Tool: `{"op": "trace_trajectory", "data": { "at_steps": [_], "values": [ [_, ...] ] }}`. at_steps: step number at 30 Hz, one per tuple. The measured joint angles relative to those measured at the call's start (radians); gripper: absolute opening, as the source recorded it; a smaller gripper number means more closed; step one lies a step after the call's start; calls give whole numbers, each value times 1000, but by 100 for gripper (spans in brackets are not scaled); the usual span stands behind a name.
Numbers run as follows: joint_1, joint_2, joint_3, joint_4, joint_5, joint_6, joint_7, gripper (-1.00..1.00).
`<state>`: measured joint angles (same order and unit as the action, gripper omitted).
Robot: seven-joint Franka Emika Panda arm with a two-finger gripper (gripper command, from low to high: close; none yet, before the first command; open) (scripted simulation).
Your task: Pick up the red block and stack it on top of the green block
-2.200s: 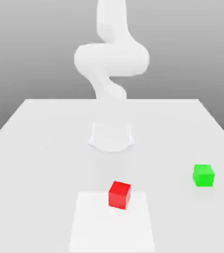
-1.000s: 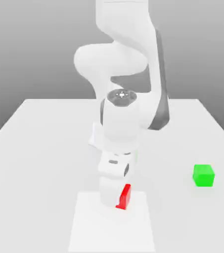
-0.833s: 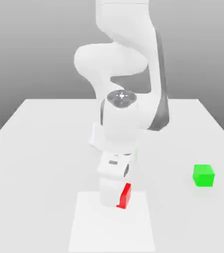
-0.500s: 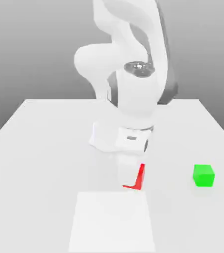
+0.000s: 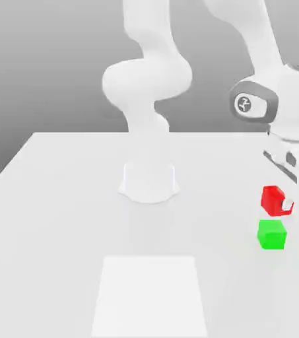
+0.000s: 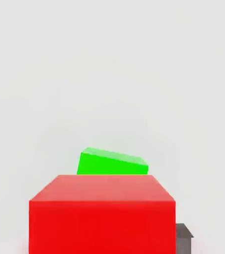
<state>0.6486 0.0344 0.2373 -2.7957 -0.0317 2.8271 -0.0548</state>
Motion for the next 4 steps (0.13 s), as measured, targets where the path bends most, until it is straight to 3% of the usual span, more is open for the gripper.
{"op": "trace_trajectory", "data": {
  "at_steps": [1,2,4],
  "values": [
    [5,37,-14,2,-31,34,22,-100],
    [9,58,-23,3,-49,54,36,100],
    [9,58,-23,3,-49,54,36,100]
  ]
}}
